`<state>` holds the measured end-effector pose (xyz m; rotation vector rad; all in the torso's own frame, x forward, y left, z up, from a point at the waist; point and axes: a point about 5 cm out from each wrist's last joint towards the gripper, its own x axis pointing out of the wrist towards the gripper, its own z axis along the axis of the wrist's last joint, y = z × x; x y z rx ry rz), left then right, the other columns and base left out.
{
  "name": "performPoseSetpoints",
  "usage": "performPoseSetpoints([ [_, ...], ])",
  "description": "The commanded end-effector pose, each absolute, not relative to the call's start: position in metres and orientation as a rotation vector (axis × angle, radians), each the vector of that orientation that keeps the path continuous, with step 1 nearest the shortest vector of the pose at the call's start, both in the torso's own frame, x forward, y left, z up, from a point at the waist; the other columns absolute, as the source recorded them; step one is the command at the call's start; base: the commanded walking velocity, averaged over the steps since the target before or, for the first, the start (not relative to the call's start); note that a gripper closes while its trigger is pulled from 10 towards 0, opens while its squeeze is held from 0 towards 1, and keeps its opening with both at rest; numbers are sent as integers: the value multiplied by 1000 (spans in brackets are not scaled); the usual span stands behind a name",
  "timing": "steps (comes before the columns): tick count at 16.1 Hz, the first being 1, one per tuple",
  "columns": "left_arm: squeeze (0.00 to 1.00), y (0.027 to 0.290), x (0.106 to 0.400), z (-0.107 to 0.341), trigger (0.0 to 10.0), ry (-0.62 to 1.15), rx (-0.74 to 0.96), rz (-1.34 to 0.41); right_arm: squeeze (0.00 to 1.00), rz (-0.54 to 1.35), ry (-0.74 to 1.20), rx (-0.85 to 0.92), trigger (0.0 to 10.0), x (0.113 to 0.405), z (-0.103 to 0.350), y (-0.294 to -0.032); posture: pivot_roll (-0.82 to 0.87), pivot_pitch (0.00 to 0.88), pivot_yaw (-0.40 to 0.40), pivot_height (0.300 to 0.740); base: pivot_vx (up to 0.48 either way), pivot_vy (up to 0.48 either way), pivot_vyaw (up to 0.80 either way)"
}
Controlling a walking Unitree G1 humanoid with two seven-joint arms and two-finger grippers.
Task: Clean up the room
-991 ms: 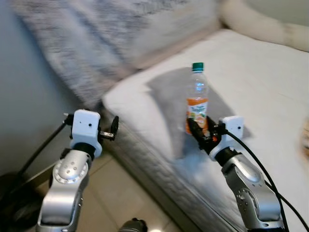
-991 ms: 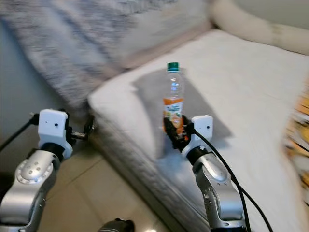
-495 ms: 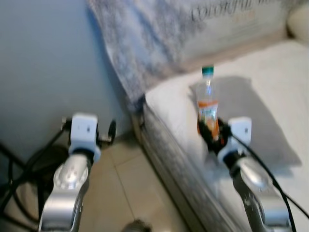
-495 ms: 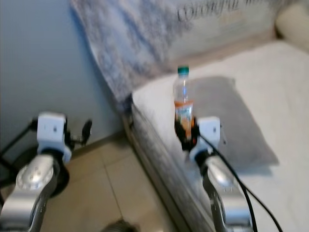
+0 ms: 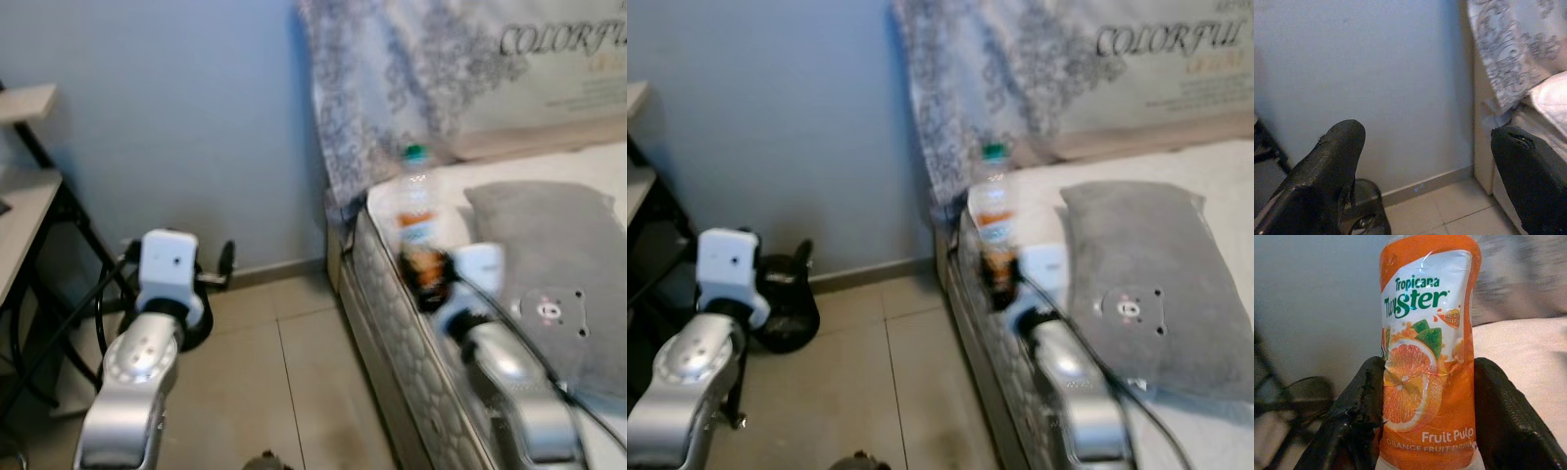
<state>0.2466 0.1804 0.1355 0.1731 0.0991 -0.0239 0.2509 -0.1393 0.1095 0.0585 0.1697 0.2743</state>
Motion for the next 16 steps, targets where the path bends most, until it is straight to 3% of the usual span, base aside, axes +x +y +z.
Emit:
performPoseSetpoints([
  [1,0,178,247,139,10000,88,171,-38,0,242,186,34,10000,251,108,-146,29,0,38,740,266,0,0],
  [4,0,178,246,139,10000,91,166,-39,0,195,208,-90,10000,253,102,-146,31,0,36,740,299,0,0],
  [8,0,178,244,138,10000,95,161,-44,0,221,210,-102,10000,254,101,-146,37,0,30,740,307,0,0],
  [11,0,178,241,137,10000,99,160,-46,0,246,207,-94,10000,253,100,-142,42,0,25,740,323,0,690],
  [16,0,180,239,136,10000,103,168,-43,0,288,201,-86,10000,252,98,-136,46,0,23,740,329,0,0],
])
